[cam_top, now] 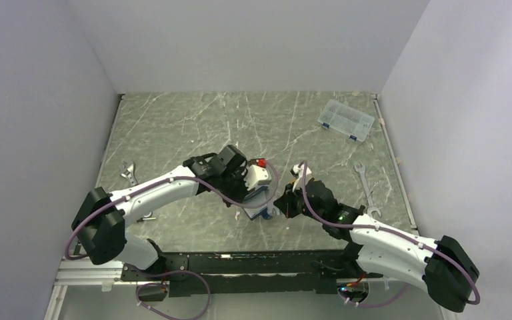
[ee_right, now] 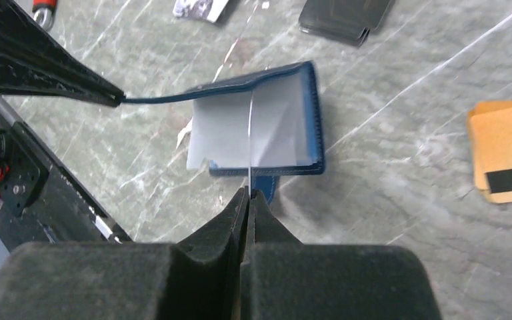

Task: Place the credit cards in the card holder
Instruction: Open the card holder at the center of the board.

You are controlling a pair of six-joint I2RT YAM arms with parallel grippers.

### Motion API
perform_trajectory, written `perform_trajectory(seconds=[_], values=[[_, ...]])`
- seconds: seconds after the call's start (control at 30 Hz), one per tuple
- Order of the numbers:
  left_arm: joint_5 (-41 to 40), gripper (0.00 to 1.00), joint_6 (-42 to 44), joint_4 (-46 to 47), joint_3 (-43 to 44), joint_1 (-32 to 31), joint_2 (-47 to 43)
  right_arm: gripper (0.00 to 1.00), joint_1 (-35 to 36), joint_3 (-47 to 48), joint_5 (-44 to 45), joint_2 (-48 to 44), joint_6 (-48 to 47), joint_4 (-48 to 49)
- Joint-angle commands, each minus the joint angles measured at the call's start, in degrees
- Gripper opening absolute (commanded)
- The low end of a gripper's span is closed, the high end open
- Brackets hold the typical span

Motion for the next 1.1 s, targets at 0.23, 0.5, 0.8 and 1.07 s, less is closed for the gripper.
perform_trajectory(seconds=[0.23,0.5,0.8,1.07], values=[[15.9,0.0,-17.1,-9.4,0.8,18.5,7.1,0.0,-8.9,11.4,-8.6,-0.3,-4.1,-5.2],[17.1,0.0,-18.4,-1.7,-3.2,19.9,6.3,0.0,-8.6,10.9,-18.8,7.1,1.3,3.4],[9.3,0.0,-13.9,-3.8,4.7,16.3,4.0,0.0,-8.4,21.9,-17.8,11.6,-1.0,-0.7],[3.7,0.0,-15.0,-6.9,9.3,9.5,4.3,0.0,-4.4,23.7,-15.8,13.6,-0.2,-2.3]])
